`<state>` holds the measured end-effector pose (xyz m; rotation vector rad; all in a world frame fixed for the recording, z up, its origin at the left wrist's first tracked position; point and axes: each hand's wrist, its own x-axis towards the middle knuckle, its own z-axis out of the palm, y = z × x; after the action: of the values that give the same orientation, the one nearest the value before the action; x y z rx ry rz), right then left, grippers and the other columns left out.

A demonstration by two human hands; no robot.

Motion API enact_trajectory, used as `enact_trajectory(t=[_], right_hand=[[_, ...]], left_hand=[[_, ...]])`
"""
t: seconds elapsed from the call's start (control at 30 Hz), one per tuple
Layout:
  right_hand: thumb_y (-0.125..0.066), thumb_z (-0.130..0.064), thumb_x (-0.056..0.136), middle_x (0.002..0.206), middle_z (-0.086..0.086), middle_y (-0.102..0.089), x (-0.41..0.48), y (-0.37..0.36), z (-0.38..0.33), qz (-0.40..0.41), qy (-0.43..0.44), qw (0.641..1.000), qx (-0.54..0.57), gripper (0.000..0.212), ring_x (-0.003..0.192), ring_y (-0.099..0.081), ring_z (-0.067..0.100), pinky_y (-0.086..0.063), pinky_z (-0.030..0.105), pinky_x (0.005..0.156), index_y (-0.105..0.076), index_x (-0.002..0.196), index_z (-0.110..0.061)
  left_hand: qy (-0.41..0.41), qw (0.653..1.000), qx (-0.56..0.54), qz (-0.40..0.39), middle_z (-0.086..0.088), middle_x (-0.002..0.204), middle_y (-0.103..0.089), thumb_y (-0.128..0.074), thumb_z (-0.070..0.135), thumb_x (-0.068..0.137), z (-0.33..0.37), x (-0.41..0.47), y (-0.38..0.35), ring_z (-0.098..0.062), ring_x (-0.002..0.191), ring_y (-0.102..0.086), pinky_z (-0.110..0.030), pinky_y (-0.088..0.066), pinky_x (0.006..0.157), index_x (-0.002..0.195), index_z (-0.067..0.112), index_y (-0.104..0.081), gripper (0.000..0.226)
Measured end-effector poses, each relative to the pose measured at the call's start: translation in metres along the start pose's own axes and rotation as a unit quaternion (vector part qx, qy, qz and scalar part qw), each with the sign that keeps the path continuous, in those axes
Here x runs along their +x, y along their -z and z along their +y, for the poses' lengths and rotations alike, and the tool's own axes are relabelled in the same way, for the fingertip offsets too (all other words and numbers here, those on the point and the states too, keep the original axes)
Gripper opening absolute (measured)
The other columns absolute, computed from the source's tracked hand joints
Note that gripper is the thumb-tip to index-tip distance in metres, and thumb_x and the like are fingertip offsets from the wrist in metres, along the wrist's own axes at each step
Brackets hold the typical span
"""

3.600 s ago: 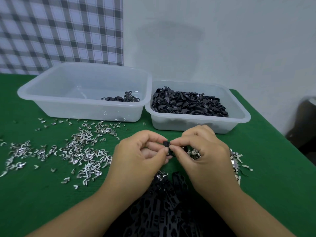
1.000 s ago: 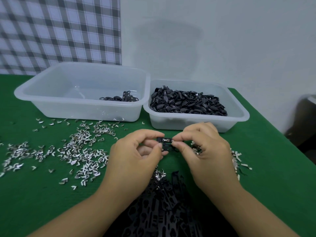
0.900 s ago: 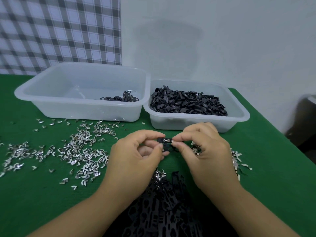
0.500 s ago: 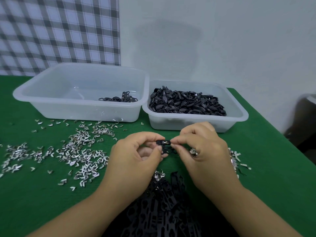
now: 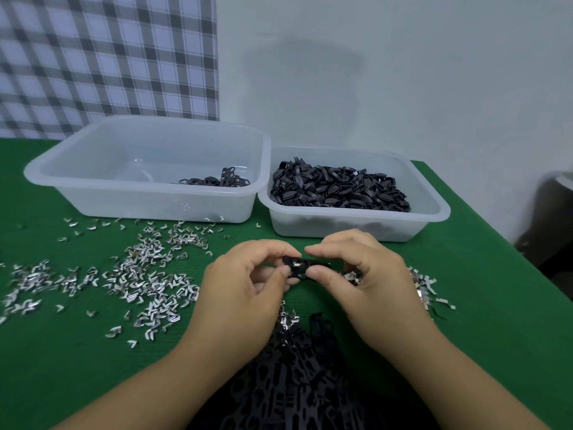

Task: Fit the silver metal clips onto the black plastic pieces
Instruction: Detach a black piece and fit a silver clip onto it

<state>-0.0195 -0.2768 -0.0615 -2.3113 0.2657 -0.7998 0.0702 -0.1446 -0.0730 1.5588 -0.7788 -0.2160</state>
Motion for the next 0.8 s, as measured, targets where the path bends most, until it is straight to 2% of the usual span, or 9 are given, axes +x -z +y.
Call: enact_trajectory(t=[0.27, 0.43, 0.5, 0.6, 0.73, 0.8], right_hand=[[-0.071, -0.016, 0.079, 0.086, -0.016, -0.064, 0.0001, 0.0019, -0.0014, -0.037, -0.011, 0.999, -0.004, 0.011, 0.090, -0.054, 0.005, -0.039, 0.016, 0.080, -0.073, 0.088, -0.022], [-0.067, -0.016, 0.082, 0.084, -0.018, -0.063, 0.0003, 0.0009, -0.0022, -0.035, 0.010, 0.999, -0.038, 0.008, 0.088, -0.053, 0.004, -0.039, 0.017, 0.080, -0.070, 0.085, -0.023], [-0.067, -0.016, 0.082, 0.084, -0.018, -0.063, 0.0008, 0.0010, -0.0019, -0.032, 0.010, 0.999, -0.038, 0.008, 0.088, -0.053, 0.003, -0.040, 0.017, 0.080, -0.070, 0.085, -0.023], [-0.068, -0.017, 0.082, 0.084, -0.021, -0.062, 0.0007, 0.0011, -0.0009, -0.032, 0.003, 0.999, -0.035, 0.008, 0.088, -0.053, 0.001, -0.039, 0.015, 0.080, -0.070, 0.085, -0.025], [-0.069, -0.021, 0.081, 0.085, -0.020, -0.062, -0.0001, 0.0007, -0.0029, -0.052, -0.004, 0.998, -0.037, 0.008, 0.089, -0.053, 0.001, -0.040, 0.018, 0.081, -0.071, 0.085, -0.027], [-0.070, -0.025, 0.080, 0.085, -0.018, -0.063, 0.0003, 0.0038, -0.0062, -0.061, -0.006, 0.998, -0.026, 0.006, 0.089, -0.055, 0.001, -0.043, 0.021, 0.081, -0.072, 0.086, -0.026]], left_hand=[[-0.010, 1.000, 0.022, -0.003, 0.000, 0.082, -0.068, -0.061, -0.009, 0.083, -0.0011, 0.0001, 0.0001, -0.008, 0.070, -0.071, -0.013, -0.053, 0.067, 0.084, 0.031, -0.070, 0.041], [-0.005, 1.000, -0.006, -0.005, -0.005, 0.080, -0.070, -0.062, -0.011, 0.082, 0.0002, -0.0004, -0.0007, -0.009, 0.069, -0.071, -0.011, -0.053, 0.066, 0.081, 0.025, -0.072, 0.037], [0.003, 1.000, -0.028, -0.001, -0.005, 0.080, -0.071, -0.063, -0.008, 0.082, 0.0007, -0.0006, -0.0010, -0.011, 0.071, -0.072, -0.014, -0.054, 0.067, 0.082, 0.023, -0.073, 0.032], [0.027, 0.999, -0.040, 0.003, 0.000, 0.076, -0.072, -0.072, 0.007, 0.076, 0.0019, -0.0007, -0.0008, -0.014, 0.069, -0.071, -0.017, -0.055, 0.064, 0.085, 0.028, -0.073, 0.023], [0.022, 0.999, 0.025, 0.011, 0.001, 0.073, -0.072, -0.074, 0.010, 0.076, 0.0008, 0.0001, 0.0013, -0.013, 0.066, -0.070, -0.034, -0.059, 0.069, 0.080, 0.031, -0.071, 0.022], [0.006, 0.999, 0.051, 0.012, 0.002, 0.074, -0.071, -0.073, 0.008, 0.077, -0.0003, -0.0007, 0.0018, -0.012, 0.066, -0.069, -0.036, -0.058, 0.068, 0.080, 0.031, -0.071, 0.023]])
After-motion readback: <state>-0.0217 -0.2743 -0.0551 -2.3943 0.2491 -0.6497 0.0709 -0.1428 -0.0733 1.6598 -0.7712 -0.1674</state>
